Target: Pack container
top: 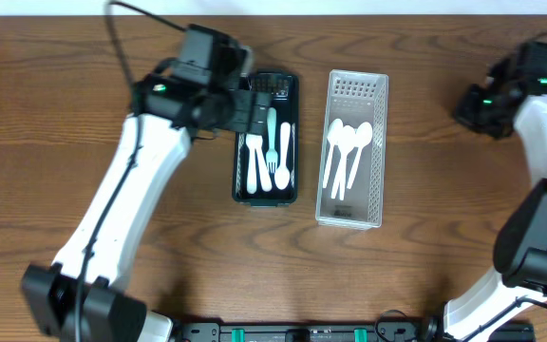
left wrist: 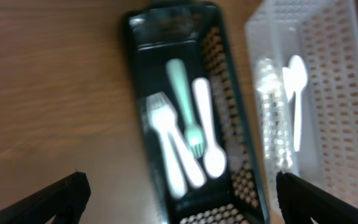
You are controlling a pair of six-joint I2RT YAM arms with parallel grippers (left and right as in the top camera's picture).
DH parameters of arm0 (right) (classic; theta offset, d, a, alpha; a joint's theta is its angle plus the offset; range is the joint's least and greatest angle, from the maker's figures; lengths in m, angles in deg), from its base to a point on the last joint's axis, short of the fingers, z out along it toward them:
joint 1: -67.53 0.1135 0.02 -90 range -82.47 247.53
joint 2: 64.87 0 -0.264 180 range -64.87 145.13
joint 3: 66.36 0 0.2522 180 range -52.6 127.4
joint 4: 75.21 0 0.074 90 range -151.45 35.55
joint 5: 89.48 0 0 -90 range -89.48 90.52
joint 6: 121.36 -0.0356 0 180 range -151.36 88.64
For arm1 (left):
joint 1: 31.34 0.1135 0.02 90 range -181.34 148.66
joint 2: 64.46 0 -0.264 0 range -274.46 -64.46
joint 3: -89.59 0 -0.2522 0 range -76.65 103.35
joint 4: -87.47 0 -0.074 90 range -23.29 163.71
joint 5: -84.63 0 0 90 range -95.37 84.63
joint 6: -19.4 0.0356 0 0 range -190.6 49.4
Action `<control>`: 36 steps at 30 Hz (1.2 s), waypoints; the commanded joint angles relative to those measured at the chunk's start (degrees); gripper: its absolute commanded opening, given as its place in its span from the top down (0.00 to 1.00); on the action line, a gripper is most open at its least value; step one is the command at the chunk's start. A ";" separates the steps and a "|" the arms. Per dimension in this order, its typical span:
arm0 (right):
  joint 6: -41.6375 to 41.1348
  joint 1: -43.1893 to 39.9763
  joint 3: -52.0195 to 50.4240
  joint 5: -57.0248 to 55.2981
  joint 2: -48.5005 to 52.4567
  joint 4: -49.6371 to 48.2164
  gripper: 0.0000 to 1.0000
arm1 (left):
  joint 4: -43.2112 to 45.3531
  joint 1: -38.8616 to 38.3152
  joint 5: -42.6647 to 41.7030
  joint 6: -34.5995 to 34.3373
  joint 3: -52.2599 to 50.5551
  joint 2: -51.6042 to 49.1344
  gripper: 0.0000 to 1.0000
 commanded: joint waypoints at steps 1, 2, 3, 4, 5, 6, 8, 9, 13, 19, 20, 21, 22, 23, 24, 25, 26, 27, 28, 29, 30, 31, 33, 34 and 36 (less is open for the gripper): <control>1.29 5.49 -3.56 2.21 0.26 -3.93 0.99 | -3.48 3.10 5.66 -1.01 0.94 1.62 0.02; 1.25 6.69 -4.42 2.21 0.26 -5.42 0.99 | -5.18 4.24 7.63 -1.03 0.94 1.62 0.02; 0.66 8.13 -5.42 2.21 0.26 -7.30 0.99 | -6.84 5.46 9.33 -1.03 0.94 1.57 0.02; -0.20 9.31 -6.25 2.23 0.26 -8.90 0.99 | -7.96 6.56 10.51 -1.05 0.76 1.44 0.02; -1.11 10.40 -6.93 2.21 0.26 -10.27 0.99 | -9.11 7.98 10.97 -1.01 0.52 1.33 0.02; -1.75 11.28 -7.41 2.19 0.26 -11.21 0.99 | -9.79 9.29 10.91 -1.03 0.26 1.18 0.02; -2.47 12.90 -8.04 1.60 0.28 -12.59 0.99 | -10.47 12.28 10.91 -1.01 -0.63 1.14 0.02; -2.84 13.70 -8.09 1.14 0.28 -12.92 0.99 | -10.47 13.75 10.88 -1.01 -1.14 1.14 0.02; -3.06 15.82 -8.09 0.98 0.28 -13.64 0.99 | -10.49 18.47 10.88 -1.01 -1.81 1.14 0.02; -3.02 17.55 -8.09 3.56 0.28 -13.75 0.99 | -11.34 22.97 10.88 -0.96 -1.81 1.14 0.02; -3.02 17.64 -8.09 4.31 0.28 -13.75 0.99 | -11.56 23.32 10.88 -0.96 -1.81 1.14 0.02; -2.99 17.70 -8.09 4.90 0.28 -13.81 0.99 | -11.74 23.65 10.86 -0.98 -1.81 1.14 0.02; -2.99 17.73 -8.09 5.51 0.28 -13.97 0.99 | -11.82 23.87 10.86 -0.98 -1.81 1.14 0.02; -2.86 17.73 -8.09 6.21 0.28 -14.16 0.99 | -11.89 23.96 10.86 -0.98 -1.81 1.14 0.02; -2.38 17.73 -8.09 6.91 0.28 -14.43 0.99 | -11.93 23.96 10.86 -0.98 -1.81 1.14 0.02; -2.38 17.73 -8.09 7.56 0.28 -14.62 0.99 | -11.91 23.93 10.88 -0.98 -1.81 1.14 0.02; -2.38 17.75 -8.09 8.20 0.28 -14.95 0.99 | -11.76 23.93 10.88 -0.96 -1.81 1.14 0.02; -2.36 17.75 -8.09 8.85 0.28 -15.26 0.99 | -11.56 23.93 10.86 -0.96 -1.81 1.14 0.02; -2.27 17.75 -8.09 9.38 0.28 -15.52 0.99 | -11.37 23.96 10.88 -0.96 -1.81 1.14 0.02; -1.57 17.75 -8.07 9.40 0.26 -15.61 0.99 | -11.32 23.96 10.88 -0.96 -1.81 1.16 0.02; -0.61 17.66 -8.04 9.40 0.04 -15.41 0.99 | -11.34 23.96 10.88 -0.96 -1.79 1.18 0.02; 0.42 17.44 -7.96 9.38 -0.31 -14.97 0.99 | -11.65 23.96 10.86 -0.96 -1.75 1.29 0.02; 2.89 16.83 -7.30 9.25 -1.81 -12.85 0.99 | -13.53 23.96 10.88 -0.94 -0.90 1.99 0.02; 4.13 16.52 -6.75 8.94 -2.84 -11.43 0.99 | -14.60 23.96 10.88 -0.83 -0.11 2.54 0.02; 7.19 15.65 -4.42 5.40 -6.82 -6.54 0.99 | -16.26 23.93 10.88 1.46 1.97 5.07 0.02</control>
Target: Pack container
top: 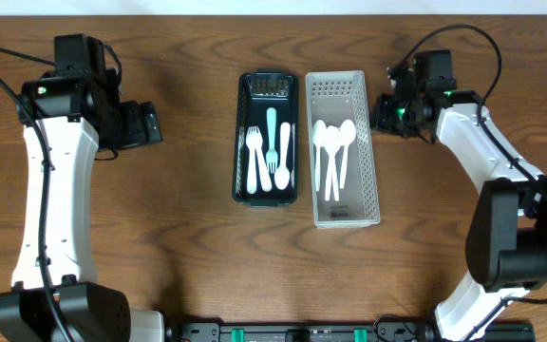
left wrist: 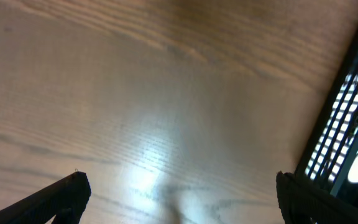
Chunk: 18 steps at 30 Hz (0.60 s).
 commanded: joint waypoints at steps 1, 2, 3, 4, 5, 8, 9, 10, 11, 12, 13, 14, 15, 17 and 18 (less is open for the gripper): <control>7.56 -1.60 4.55 -4.28 -8.57 5.68 0.99 | -1.44 0.20 0.68 3.06 3.78 5.27 0.02; 9.09 -1.79 5.73 -5.99 -10.69 7.37 0.99 | -1.40 0.22 0.68 3.80 4.37 7.06 0.02; 10.97 -1.88 7.15 -8.00 -13.29 9.16 0.99 | -1.27 0.20 0.68 4.79 5.01 9.18 0.02; 12.81 -1.88 8.57 -9.75 -16.02 10.67 0.99 | -1.01 0.20 0.68 5.64 5.51 11.50 0.02; 14.38 -1.81 9.66 -10.97 -18.51 11.65 0.99 | -0.61 0.20 0.68 6.19 5.62 13.62 0.02; 17.79 -1.77 11.69 -12.33 -26.58 12.48 0.99 | -0.04 0.20 0.68 7.02 5.62 20.02 0.02; 18.27 -1.77 11.80 -12.44 -29.33 12.31 0.99 | -0.11 0.20 0.68 7.02 5.62 21.59 0.02; 18.45 -1.77 11.80 -12.46 -32.41 12.28 0.99 | -0.39 0.20 0.68 7.02 5.60 23.54 0.02; 18.45 -1.79 11.80 -12.59 -34.53 12.52 0.99 | -0.68 0.20 0.68 7.02 5.60 24.87 0.02; 18.43 -1.81 11.80 -12.94 -36.59 12.96 0.98 | -1.11 0.20 0.68 7.02 5.60 26.12 0.02; 18.45 -1.81 11.80 -13.53 -38.77 13.73 0.95 | -1.79 0.20 0.68 7.04 5.60 27.47 0.02; 18.40 -1.81 11.80 -13.81 -40.92 14.86 0.93 | -2.51 0.20 0.68 7.04 5.60 28.74 0.02; 18.40 -1.81 11.78 -13.94 -42.71 16.15 0.92 | -3.21 0.20 0.68 7.04 5.60 29.81 0.02; 18.40 -1.81 11.78 -13.94 -46.40 19.50 0.89 | -5.05 0.20 0.68 7.02 5.60 31.95 0.01; 18.40 -1.81 11.78 -13.94 -47.95 21.29 0.84 | -6.08 0.20 0.66 6.99 5.60 32.98 0.01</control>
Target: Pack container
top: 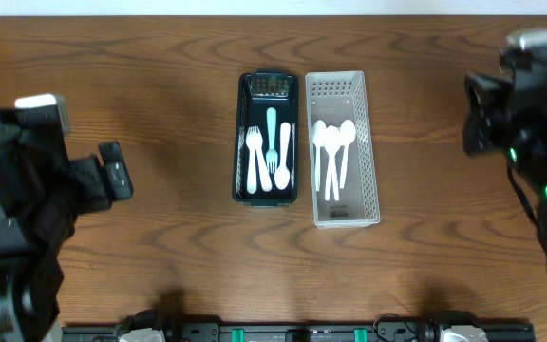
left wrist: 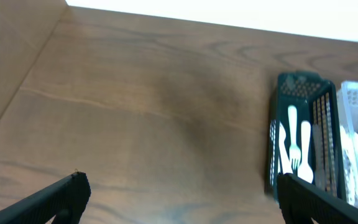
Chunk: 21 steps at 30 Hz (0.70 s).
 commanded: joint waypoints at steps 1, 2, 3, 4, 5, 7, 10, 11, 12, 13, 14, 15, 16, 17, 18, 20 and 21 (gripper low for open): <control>1.53 0.00 -0.63 -1.42 -3.37 4.52 0.79 | -2.40 0.20 0.66 1.01 -0.31 2.16 0.00; 1.53 0.00 -0.63 -1.40 -4.52 6.08 0.70 | -3.52 0.20 0.63 0.98 -0.37 3.15 0.00; 1.53 0.00 -0.63 -1.40 -5.57 7.67 0.60 | -4.26 0.17 0.50 0.96 -0.59 3.96 0.00; 1.53 0.00 -0.63 -1.42 -6.64 9.33 0.47 | -4.79 0.04 0.22 0.74 -1.03 4.96 0.00; 1.51 0.00 -0.63 -1.40 -7.56 10.78 0.34 | -5.03 -0.15 0.22 0.24 -1.55 5.79 0.00; 1.49 0.00 -0.63 -1.38 -8.94 12.66 0.01 | -6.03 -0.87 0.24 -0.13 -2.78 7.39 0.00; 1.49 0.00 -0.63 -1.40 -10.45 14.03 0.01 | -8.26 -1.62 0.26 -0.11 -3.58 8.37 0.02; 1.49 0.00 -0.63 -1.38 -10.75 14.40 0.01 | -9.03 -1.64 0.26 -0.09 -3.58 8.37 0.02; 1.49 0.00 -0.63 -1.38 -10.91 14.69 0.01 | -9.29 -1.64 0.26 -0.09 -3.58 8.37 0.02; 1.49 0.00 -0.63 -1.40 -10.97 14.93 0.01 | -9.46 -1.64 0.26 -0.09 -3.58 8.35 0.02; 1.49 0.00 -0.63 -1.38 -10.97 15.19 0.01 | -9.51 -1.64 0.26 -0.09 -3.58 8.33 0.02; 1.49 0.00 -0.63 -1.40 -10.95 15.30 0.01 | -9.51 -1.64 0.26 -0.09 -3.58 8.33 0.02; 1.51 0.00 -0.63 -1.38 -10.95 15.39 0.01 | -9.51 -1.64 0.26 -0.11 -3.58 8.33 0.02; 1.49 0.00 -0.63 -1.38 -10.95 15.39 0.01 | -9.51 -1.64 0.24 -0.09 -3.58 8.33 0.02; 1.49 0.00 -0.63 -1.40 -10.95 15.39 0.01 | -9.51 -1.64 0.26 -0.09 -3.58 8.33 0.02; 1.49 0.00 -0.63 -1.38 -10.95 15.39 0.01 | -9.51 -1.64 0.26 -0.09 -3.58 8.33 0.02; 1.49 0.00 -0.63 -1.38 -10.95 15.41 0.01 | -9.51 -1.64 0.26 -0.11 -3.58 8.33 0.02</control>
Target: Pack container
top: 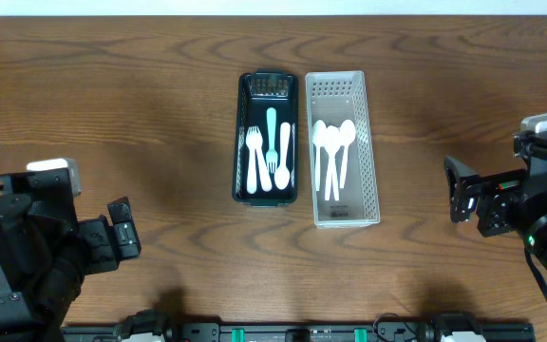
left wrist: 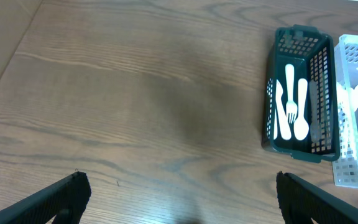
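Note:
A black basket (top: 267, 186) stands at mid-table holding a teal fork (top: 272, 128) and white cutlery (top: 257, 161); it also shows in the left wrist view as the black basket (left wrist: 300, 146). A white basket (top: 343, 211) with three white spoons (top: 331, 152) sits flush against its right side. My left gripper (top: 123, 237) is open and empty near the front left, far from both baskets; its fingers (left wrist: 61, 196) frame bare wood. My right gripper (top: 456, 192) hangs at the front right, looking open and empty.
The brown wooden table (top: 160, 95) carries only the two baskets. Its far edge meets a pale wall strip along the top of the overhead view. A dark rail (top: 273, 332) runs along the front edge between the arm bases.
Both arms have drawn back toward the front edge: the left gripper from mid-left to front left, the right from upper right to front right. The baskets and cutlery have not moved.
First my left gripper hovered open over the black basket, with the white basket a gap away to its right. Then the white basket stood against the black one, my right gripper beside its far corner, my left gripper off to the left. Both arms then stood farther away.

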You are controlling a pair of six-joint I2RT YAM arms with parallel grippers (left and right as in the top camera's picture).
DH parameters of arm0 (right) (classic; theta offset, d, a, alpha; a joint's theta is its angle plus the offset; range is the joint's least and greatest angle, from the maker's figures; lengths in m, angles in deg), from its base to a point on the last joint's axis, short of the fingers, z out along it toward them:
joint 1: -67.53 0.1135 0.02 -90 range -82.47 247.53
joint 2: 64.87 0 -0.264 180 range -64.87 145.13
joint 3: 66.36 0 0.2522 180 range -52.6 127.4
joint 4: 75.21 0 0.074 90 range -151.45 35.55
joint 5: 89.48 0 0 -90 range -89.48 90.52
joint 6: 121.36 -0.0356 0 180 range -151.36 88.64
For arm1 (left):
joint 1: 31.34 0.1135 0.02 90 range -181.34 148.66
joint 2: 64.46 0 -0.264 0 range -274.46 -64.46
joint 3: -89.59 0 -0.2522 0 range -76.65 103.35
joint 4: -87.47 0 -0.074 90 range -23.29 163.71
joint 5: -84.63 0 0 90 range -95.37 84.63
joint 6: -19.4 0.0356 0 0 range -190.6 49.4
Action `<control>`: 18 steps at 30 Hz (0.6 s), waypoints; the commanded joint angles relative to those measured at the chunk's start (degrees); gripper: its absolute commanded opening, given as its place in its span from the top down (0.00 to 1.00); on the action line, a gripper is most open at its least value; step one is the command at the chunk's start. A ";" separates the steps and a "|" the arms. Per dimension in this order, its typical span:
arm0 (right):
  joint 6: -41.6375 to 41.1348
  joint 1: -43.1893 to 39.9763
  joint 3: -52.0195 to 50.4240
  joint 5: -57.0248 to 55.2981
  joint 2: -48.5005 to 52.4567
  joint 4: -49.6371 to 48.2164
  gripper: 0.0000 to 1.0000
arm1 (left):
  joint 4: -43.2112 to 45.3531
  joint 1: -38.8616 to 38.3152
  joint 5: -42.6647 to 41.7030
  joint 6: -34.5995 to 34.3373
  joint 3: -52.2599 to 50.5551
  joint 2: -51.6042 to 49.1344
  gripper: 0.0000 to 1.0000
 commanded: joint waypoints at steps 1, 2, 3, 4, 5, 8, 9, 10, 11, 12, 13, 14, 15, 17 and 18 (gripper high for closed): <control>0.20 0.00 -0.33 -0.57 0.02 0.24 0.01 | -0.15 -0.31 0.26 0.13 -0.55 -0.17 0.02; 0.17 0.00 -0.33 -0.57 0.02 0.24 0.01 | -0.15 -0.31 0.26 0.13 -0.55 -0.17 0.02; 0.17 0.00 -0.33 -0.57 0.02 0.24 0.01 | -0.15 -0.31 0.26 0.13 -0.55 -0.17 0.02; 0.20 0.00 -0.33 -0.55 0.02 0.24 0.01 | -0.15 -0.31 0.26 0.11 -0.55 -0.17 0.02; 0.17 0.00 -0.33 -0.55 0.02 0.24 0.01 | -0.15 -0.31 0.26 0.13 -0.55 -0.17 0.02; 0.20 0.00 -0.33 -0.57 0.02 0.24 0.01 | -0.15 -0.31 0.26 0.13 -0.55 -0.17 0.02; 0.17 0.00 -0.33 -0.55 0.02 0.24 0.01 | -0.15 -0.31 0.26 0.13 -0.55 -0.17 0.02; 0.17 0.00 -0.33 -0.55 0.02 0.24 0.01 | -0.15 -0.31 0.26 0.13 -0.55 -0.17 0.02; 0.17 0.00 -0.33 -0.55 0.02 0.24 0.01 | -0.15 -0.31 0.26 0.13 -0.55 -0.17 0.02; 0.17 0.00 -0.33 -0.55 0.02 0.24 0.01 | -0.15 -0.31 0.26 0.13 -0.55 -0.17 0.02; 0.20 0.00 -0.33 -0.55 0.02 0.24 0.01 | -0.15 -0.31 0.26 0.11 -0.55 -0.17 0.02; 0.17 0.00 -0.33 -0.57 0.02 0.24 0.01 | -0.15 -0.31 0.26 0.11 -0.55 -0.17 0.02; 0.17 0.00 -0.33 -0.55 0.02 0.24 0.01 | -0.15 -0.31 0.26 0.13 -0.55 -0.17 0.02; 0.22 -0.02 -0.46 -0.70 0.09 0.26 0.01 | -0.15 -0.31 0.26 0.13 -0.55 -0.20 0.02; 0.20 -0.11 -0.59 -1.66 -0.09 0.46 0.01 | -0.15 -0.31 0.26 0.11 -0.55 -0.17 0.02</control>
